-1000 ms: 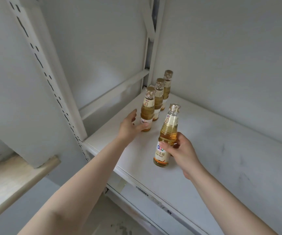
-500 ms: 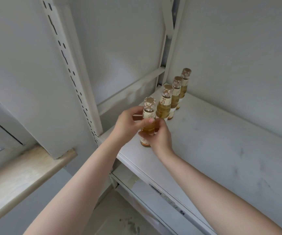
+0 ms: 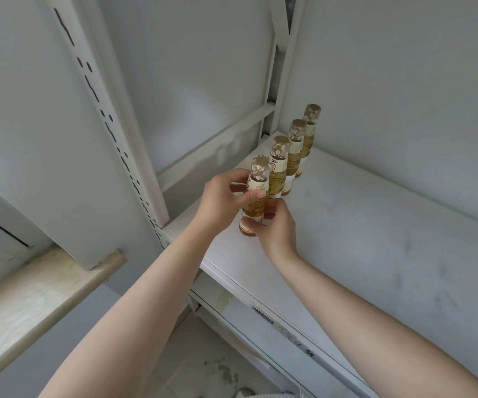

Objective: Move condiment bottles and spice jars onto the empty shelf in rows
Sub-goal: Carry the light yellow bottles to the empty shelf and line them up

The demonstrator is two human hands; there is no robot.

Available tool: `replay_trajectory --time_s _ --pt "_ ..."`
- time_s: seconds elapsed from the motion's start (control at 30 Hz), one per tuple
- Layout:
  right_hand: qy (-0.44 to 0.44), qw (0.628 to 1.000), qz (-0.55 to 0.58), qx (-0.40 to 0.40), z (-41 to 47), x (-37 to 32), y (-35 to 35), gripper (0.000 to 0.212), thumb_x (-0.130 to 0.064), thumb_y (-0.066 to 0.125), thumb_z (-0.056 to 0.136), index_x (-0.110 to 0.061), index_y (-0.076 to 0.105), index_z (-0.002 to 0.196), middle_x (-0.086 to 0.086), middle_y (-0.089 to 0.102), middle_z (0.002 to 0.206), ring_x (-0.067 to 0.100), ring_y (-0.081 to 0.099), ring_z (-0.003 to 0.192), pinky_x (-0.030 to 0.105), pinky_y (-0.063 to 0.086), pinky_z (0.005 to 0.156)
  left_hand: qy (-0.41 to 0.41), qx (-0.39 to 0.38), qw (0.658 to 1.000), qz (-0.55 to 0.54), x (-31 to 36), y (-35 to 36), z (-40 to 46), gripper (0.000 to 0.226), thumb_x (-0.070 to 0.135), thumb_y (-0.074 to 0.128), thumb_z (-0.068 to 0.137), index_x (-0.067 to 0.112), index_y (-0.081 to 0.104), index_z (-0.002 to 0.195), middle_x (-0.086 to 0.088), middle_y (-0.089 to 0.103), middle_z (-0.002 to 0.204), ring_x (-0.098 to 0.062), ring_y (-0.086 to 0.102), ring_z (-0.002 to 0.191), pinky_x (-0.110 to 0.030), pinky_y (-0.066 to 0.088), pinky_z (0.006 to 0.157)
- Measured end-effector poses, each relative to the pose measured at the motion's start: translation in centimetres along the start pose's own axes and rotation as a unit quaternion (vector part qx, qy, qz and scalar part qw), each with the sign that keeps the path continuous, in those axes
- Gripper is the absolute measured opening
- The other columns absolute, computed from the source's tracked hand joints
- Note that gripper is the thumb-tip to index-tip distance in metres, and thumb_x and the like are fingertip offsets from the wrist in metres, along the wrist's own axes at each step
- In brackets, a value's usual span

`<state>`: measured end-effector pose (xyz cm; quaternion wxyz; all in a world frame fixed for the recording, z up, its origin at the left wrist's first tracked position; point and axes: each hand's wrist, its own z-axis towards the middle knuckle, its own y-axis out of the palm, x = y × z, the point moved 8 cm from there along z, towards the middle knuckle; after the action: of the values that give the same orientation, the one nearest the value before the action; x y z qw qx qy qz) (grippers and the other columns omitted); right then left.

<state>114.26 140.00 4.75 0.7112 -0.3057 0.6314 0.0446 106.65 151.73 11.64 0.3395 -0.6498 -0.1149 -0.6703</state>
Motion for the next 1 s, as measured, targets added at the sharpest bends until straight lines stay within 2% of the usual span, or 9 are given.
replay_trajectory --time_s 0.23,0.57,0.8,1.0 --pt "-0.003 1.000 -0.001 -0.007 0.1 0.2 0.0 0.050 -0.025 0.085 0.064 -0.020 0.054 0.102 -0.002 0.067 0.099 0.012 0.063 0.092 0.033 0.054 0.083 0.006 0.004 1.000 -0.004 0.0 -0.1 -0.3 0.028 0.032 0.082 0.070 0.027 0.073 0.096 0.013 0.073 0.095 -0.012 0.067 0.094 -0.035 0.056 0.085" --pt "-0.020 1.000 -0.016 -0.016 -0.1 -0.5 -0.1 0.049 -0.024 0.085 0.066 -0.017 0.054 0.104 -0.002 0.066 0.098 0.012 0.062 0.091 0.025 0.050 0.079 0.015 -0.022 1.000 -0.010 0.2 -0.3 -0.6 0.034 0.032 0.079 0.073 0.024 0.072 0.105 0.008 0.073 0.102 -0.011 0.067 0.097 -0.039 0.055 0.090" --pt "-0.018 0.999 -0.025 -0.025 -0.1 -0.8 -0.3 0.049 -0.021 0.084 0.067 -0.014 0.056 0.107 -0.003 0.066 0.096 0.009 0.060 0.087 0.009 0.042 0.068 0.011 -0.015 1.000 -0.009 0.0 -0.2 -0.5 0.031 0.031 0.080 0.073 0.024 0.072 0.103 0.007 0.073 0.098 -0.013 0.069 0.093 -0.040 0.055 0.089" --pt "-0.011 0.998 -0.042 -0.033 -0.3 -0.6 -0.1 0.054 -0.025 0.083 0.068 -0.015 0.054 0.113 0.001 0.067 0.104 0.013 0.063 0.093 0.021 0.045 0.075 0.016 -0.016 1.000 -0.001 -0.1 -0.2 -0.7 0.032 0.034 0.078 0.074 0.026 0.071 0.104 0.008 0.073 0.100 -0.013 0.067 0.096 -0.040 0.054 0.090"
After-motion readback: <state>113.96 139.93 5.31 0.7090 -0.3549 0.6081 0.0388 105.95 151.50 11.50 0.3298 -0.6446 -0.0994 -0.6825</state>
